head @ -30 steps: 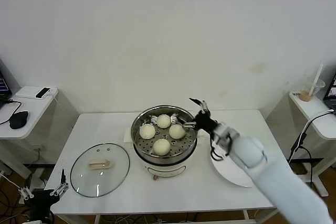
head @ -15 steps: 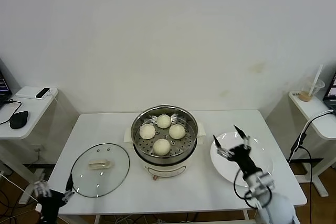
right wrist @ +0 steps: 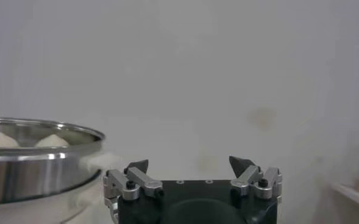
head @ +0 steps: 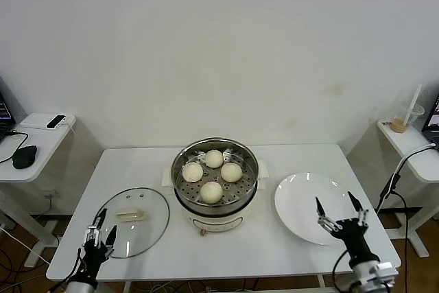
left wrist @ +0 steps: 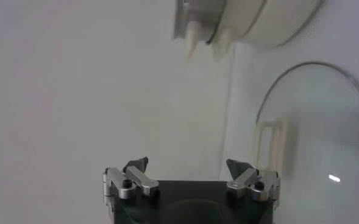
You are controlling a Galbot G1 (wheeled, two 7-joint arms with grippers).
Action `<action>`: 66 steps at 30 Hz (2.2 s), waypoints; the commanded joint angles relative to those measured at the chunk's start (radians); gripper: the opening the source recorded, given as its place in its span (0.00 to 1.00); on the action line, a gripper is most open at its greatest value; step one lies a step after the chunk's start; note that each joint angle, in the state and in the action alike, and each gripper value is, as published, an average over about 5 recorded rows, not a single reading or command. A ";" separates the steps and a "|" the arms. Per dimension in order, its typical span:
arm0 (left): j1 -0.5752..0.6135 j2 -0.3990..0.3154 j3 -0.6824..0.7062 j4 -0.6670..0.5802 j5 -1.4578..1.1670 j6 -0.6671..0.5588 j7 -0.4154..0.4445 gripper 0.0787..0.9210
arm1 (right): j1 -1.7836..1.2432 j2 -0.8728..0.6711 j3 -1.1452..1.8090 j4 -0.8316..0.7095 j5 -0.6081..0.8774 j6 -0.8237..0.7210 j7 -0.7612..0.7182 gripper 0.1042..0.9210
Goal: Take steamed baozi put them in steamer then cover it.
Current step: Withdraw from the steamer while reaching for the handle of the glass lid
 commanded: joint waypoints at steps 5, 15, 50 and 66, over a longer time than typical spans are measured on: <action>-0.129 0.063 0.088 0.157 0.092 0.008 0.020 0.88 | -0.092 0.065 0.075 0.045 0.010 -0.011 0.002 0.88; -0.228 0.076 0.114 0.261 0.077 0.009 0.012 0.88 | -0.113 0.085 0.085 0.048 -0.001 -0.007 0.002 0.88; -0.424 0.091 0.188 0.453 0.054 0.012 -0.004 0.83 | -0.120 0.107 0.093 0.026 -0.031 -0.001 -0.014 0.88; -0.344 0.084 0.146 0.380 0.015 -0.005 -0.056 0.28 | -0.115 0.108 0.071 0.022 -0.041 0.003 -0.015 0.88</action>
